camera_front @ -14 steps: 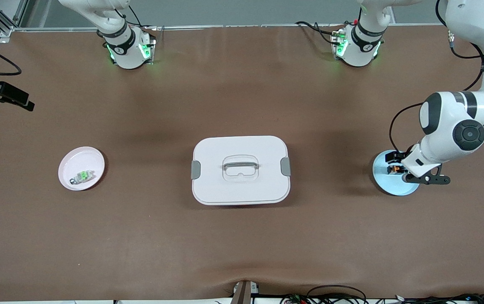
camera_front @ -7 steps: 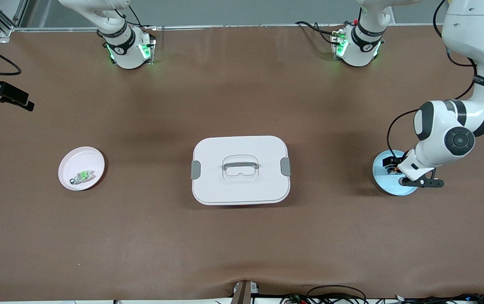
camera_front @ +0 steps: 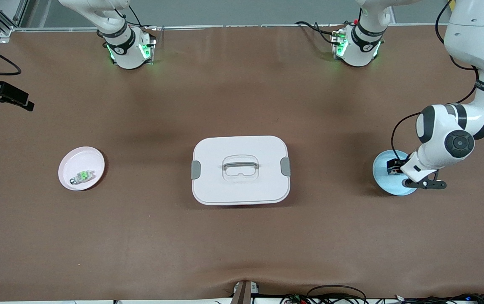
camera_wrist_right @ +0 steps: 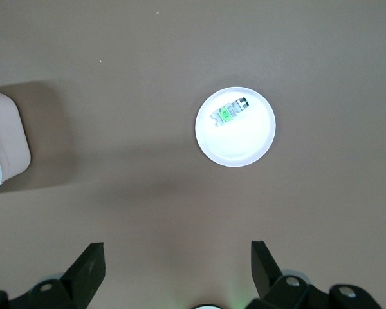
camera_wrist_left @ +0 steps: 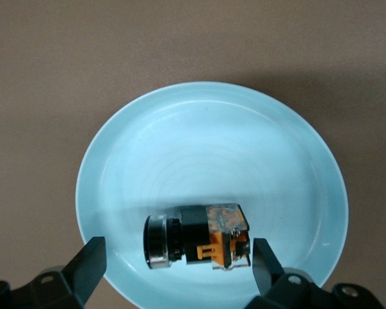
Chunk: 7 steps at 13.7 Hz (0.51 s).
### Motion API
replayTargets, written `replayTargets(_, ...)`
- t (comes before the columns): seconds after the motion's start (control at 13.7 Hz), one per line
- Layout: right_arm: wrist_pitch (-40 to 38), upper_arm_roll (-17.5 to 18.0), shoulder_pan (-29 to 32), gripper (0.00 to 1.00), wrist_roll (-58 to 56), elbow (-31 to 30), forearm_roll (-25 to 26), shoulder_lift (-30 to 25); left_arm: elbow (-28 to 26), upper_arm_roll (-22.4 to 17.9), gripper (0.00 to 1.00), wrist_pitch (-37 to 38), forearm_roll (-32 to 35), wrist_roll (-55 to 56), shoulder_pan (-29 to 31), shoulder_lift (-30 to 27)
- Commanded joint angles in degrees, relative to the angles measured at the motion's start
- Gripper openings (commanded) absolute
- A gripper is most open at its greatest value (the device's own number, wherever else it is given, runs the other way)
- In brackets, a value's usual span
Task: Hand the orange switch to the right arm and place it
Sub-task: 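Lift the orange switch off the blue plate with the left gripper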
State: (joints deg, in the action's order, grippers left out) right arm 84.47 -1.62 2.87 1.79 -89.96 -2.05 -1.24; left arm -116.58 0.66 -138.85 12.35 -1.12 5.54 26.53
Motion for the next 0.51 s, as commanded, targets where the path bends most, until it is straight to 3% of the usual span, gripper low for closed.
replayTargets(0.0, -0.9, 0.5, 0.5, 1.0, -0.4, 1.3, 0.7, 0.5, -0.2, 0.1, 1.0, -2.2, 1.1, -0.4, 0.2, 1.1)
replayTargets(0.44, -0.9, 0.5, 0.5, 1.0, -0.4, 1.3, 0.7, 0.5, -0.2, 0.2, 1.0, -2.3, 1.1, -0.3, 0.2, 1.2)
